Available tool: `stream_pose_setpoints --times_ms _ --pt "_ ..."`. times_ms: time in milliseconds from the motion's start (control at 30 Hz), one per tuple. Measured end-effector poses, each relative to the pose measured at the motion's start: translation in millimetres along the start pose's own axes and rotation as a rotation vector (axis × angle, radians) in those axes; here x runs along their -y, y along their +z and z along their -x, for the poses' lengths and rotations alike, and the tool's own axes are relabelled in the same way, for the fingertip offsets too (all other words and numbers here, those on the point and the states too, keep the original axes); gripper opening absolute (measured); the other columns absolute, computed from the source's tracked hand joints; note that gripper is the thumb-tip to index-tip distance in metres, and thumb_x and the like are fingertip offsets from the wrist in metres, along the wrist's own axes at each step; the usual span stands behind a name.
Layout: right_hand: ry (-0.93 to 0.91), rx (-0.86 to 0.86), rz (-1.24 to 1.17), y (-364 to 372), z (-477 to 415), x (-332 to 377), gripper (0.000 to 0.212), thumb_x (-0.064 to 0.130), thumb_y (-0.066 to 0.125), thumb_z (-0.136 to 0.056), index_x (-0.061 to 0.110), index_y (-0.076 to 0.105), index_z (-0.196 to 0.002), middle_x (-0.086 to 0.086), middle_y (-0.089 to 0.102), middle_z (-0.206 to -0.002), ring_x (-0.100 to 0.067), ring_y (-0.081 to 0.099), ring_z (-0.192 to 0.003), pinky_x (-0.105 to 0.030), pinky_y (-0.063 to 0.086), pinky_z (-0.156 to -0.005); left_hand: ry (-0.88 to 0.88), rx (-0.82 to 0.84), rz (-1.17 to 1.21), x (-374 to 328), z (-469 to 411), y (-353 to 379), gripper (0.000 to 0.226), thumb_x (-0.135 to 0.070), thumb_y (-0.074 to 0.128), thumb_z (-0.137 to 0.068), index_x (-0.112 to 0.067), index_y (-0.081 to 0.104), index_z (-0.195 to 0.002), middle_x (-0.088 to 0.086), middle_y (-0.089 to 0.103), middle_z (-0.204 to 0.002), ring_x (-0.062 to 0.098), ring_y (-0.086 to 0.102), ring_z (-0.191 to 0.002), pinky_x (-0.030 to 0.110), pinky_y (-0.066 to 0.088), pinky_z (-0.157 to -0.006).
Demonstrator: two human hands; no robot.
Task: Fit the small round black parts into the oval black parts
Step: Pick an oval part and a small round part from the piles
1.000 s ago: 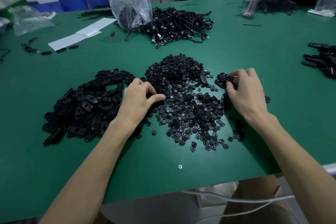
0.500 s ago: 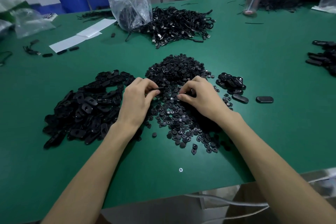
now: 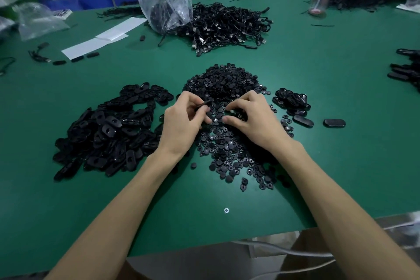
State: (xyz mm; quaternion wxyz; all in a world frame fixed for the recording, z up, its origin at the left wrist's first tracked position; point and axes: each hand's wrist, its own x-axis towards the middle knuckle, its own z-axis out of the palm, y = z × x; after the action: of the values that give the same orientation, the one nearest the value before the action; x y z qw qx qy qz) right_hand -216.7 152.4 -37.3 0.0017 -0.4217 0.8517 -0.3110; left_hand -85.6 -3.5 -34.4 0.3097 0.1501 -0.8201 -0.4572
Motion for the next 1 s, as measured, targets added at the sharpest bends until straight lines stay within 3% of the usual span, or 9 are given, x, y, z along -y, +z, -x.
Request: stream_pose_setpoints --times_ms 133,267,433,567,667,767,900,1000 --pt "0.004 -0.013 -0.032 0 0 0 0.020 0.043 0.071 -0.094 0.027 0.071 -0.105 0.005 0.051 -0.109 -0.015 0.043 -0.111 -0.035 0.043 -0.093 -0.274 0.036 0.427 -6 -1 1 0.016 -0.004 0.072 -0.096 -0.002 0.060 -0.107 0.012 0.079 -0.097 0.027 0.079 -0.088 0.025 0.059 -0.069" --pt "0.005 0.006 -0.037 0 0 0 0.011 0.039 0.070 -0.096 0.028 0.068 -0.099 0.005 0.053 -0.108 -0.015 0.043 -0.108 -0.034 0.042 -0.091 -0.397 0.086 0.680 -8 -3 -4 0.031 -0.018 0.074 -0.095 0.005 0.063 -0.112 0.010 0.078 -0.097 0.024 0.077 -0.095 0.024 0.059 -0.077" --pt "0.023 -0.003 -0.077 -1 1 1 0.004 0.030 0.072 -0.096 0.030 0.068 -0.094 0.006 0.055 -0.105 -0.014 0.047 -0.105 -0.032 0.044 -0.090 -0.362 0.113 0.589 -3 -2 1 0.010 0.000 0.067 -0.097 0.003 0.067 -0.107 0.009 0.073 -0.091 0.025 0.076 -0.091 0.026 0.060 -0.077" --pt "0.058 -0.039 -0.133 -4 0 2 0.006 0.019 0.077 -0.092 0.023 0.074 -0.094 0.003 0.061 -0.100 -0.018 0.056 -0.099 -0.038 0.049 -0.090 -0.331 0.140 0.528 -5 -1 0 0.013 0.007 0.069 -0.094 0.000 0.067 -0.105 0.013 0.068 -0.101 0.031 0.076 -0.095 0.030 0.061 -0.085" --pt "0.055 -0.077 -0.151 -5 1 4 0.008 0.013 0.078 -0.090 0.019 0.075 -0.096 0.001 0.066 -0.097 -0.019 0.061 -0.093 -0.040 0.052 -0.089 -0.291 0.138 0.457 -6 0 1 0.015 0.008 0.071 -0.092 0.000 0.067 -0.104 0.010 0.069 -0.100 0.026 0.077 -0.090 0.027 0.061 -0.082" --pt "0.058 -0.166 -0.201 -5 2 4 0.008 0.011 0.075 -0.092 0.018 0.074 -0.096 0.003 0.070 -0.094 -0.015 0.064 -0.090 -0.034 0.054 -0.087 -0.255 0.132 0.425 -5 1 3 0.014 0.007 0.072 -0.092 -0.001 0.068 -0.103 0.004 0.073 -0.093 0.024 0.078 -0.087 0.027 0.061 -0.078" --pt "0.083 -0.270 -0.334 -7 2 3 0.008 0.011 0.073 -0.094 0.018 0.074 -0.098 0.009 0.073 -0.091 -0.001 0.065 -0.085 -0.014 0.049 -0.078 -0.208 0.099 0.378 -5 1 2 0.012 0.002 0.072 -0.094 -0.004 0.068 -0.104 0.011 0.073 -0.096 0.026 0.076 -0.078 0.028 0.060 -0.067" --pt "0.082 -0.300 -0.472 -10 2 5 0.007 0.010 0.074 -0.094 0.015 0.074 -0.099 0.006 0.074 -0.087 -0.005 0.069 -0.076 -0.016 0.053 -0.073 -0.164 0.088 0.338 -6 2 2 0.014 -0.002 0.073 -0.094 -0.007 0.071 -0.107 0.005 0.075 -0.089 0.023 0.071 -0.069 0.029 0.056 -0.060"
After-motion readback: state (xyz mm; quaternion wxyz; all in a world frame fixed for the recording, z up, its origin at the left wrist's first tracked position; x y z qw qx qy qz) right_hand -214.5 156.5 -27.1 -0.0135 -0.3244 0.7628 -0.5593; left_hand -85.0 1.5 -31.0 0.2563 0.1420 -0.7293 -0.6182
